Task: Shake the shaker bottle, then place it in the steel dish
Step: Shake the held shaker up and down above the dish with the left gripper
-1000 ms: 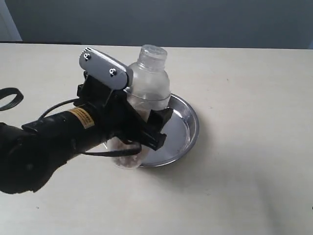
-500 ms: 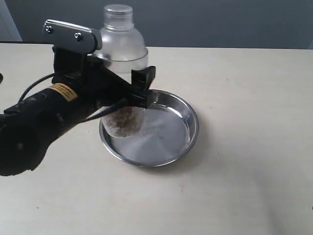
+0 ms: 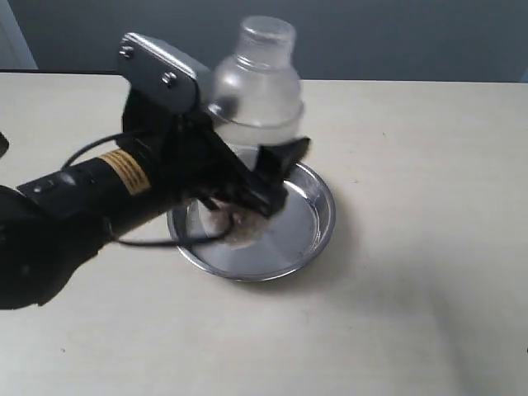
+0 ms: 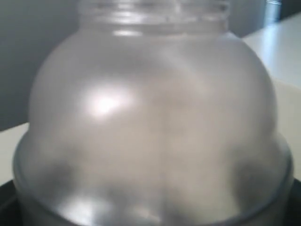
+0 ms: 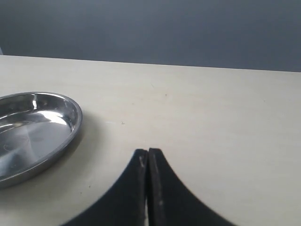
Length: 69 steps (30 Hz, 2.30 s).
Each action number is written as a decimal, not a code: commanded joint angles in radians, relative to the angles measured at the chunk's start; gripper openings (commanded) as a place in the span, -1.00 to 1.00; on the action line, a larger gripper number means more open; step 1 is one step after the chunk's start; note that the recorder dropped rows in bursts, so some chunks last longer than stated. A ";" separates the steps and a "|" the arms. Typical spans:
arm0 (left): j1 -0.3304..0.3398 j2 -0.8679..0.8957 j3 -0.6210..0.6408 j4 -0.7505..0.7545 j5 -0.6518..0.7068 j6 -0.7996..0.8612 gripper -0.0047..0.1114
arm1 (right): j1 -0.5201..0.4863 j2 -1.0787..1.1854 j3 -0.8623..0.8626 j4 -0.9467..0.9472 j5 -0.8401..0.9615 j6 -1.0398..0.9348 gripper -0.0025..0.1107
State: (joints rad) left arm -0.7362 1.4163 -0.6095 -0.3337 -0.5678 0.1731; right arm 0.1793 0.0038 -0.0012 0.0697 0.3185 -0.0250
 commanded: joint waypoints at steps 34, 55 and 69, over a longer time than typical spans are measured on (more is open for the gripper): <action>-0.040 -0.098 -0.118 0.166 -0.480 0.001 -0.92 | 0.000 -0.004 0.001 -0.005 -0.014 -0.001 -0.97; -0.049 -0.200 -0.285 0.184 -0.094 0.040 -0.92 | 0.000 -0.004 0.001 -0.005 -0.014 -0.001 -0.97; -0.064 -0.025 -0.071 0.047 -0.143 0.038 -0.92 | 0.000 -0.004 0.001 -0.005 -0.014 -0.001 -0.97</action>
State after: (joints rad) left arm -0.7841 1.4084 -0.6699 -0.2949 -0.5247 0.2255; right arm 0.1793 0.0038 -0.0012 0.0697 0.3167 -0.0250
